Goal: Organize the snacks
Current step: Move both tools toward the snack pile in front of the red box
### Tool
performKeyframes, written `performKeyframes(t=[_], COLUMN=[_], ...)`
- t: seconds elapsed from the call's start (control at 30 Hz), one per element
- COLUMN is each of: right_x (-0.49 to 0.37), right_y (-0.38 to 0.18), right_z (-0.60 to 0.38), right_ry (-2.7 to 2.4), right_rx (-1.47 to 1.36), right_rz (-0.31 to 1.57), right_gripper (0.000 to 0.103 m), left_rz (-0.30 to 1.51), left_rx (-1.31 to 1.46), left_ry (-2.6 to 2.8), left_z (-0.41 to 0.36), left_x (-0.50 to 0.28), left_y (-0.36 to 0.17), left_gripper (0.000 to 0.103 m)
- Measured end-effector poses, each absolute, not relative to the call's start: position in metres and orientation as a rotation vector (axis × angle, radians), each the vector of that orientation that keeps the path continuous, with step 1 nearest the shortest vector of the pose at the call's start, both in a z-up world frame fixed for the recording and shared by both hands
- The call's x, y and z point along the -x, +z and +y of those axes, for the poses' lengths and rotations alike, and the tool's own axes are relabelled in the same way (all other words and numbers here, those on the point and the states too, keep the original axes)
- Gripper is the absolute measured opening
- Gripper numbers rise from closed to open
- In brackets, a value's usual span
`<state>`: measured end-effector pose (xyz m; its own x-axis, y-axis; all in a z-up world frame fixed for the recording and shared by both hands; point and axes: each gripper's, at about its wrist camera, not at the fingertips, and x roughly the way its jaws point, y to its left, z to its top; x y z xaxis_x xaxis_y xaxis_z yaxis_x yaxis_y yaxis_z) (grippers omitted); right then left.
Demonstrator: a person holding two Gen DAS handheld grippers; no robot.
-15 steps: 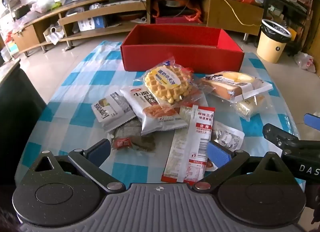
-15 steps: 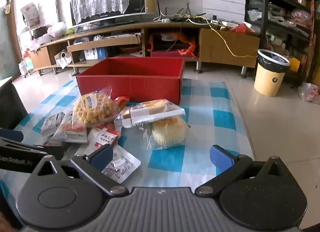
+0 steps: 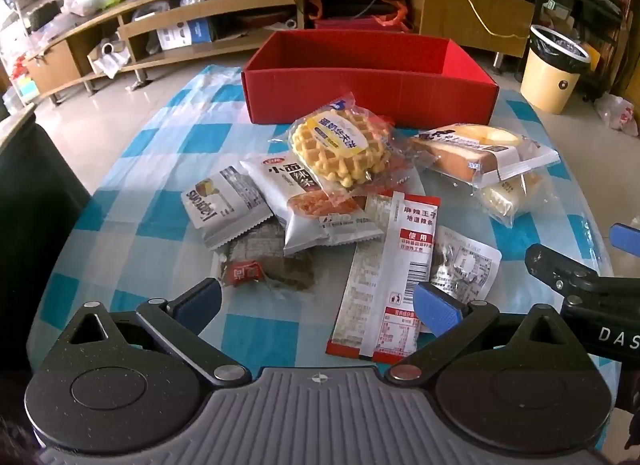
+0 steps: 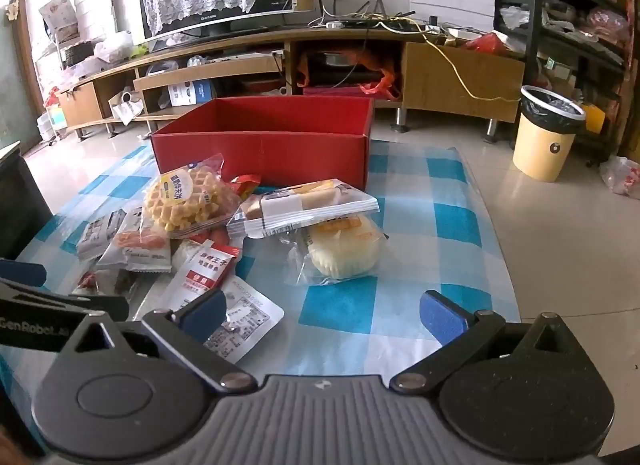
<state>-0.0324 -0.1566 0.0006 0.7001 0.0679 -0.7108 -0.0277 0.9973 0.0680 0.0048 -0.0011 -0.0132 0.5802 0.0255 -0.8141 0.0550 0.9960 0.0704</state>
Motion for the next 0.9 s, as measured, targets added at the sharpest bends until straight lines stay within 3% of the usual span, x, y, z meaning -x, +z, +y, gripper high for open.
performKeyframes(t=[0.9], right_x=[0.0306], right_y=[-0.0011], right_z=[-0.1543], right_ry=[0.077], right_rx=[-0.066], right_rz=[0.815], right_gripper=[0.102], left_rz=[0.972], left_rx=[-0.089], left_ry=[-0.018], left_z=[-0.0016], left_x=[-0.0060], left_y=[-0.0203], left_gripper=[0.103])
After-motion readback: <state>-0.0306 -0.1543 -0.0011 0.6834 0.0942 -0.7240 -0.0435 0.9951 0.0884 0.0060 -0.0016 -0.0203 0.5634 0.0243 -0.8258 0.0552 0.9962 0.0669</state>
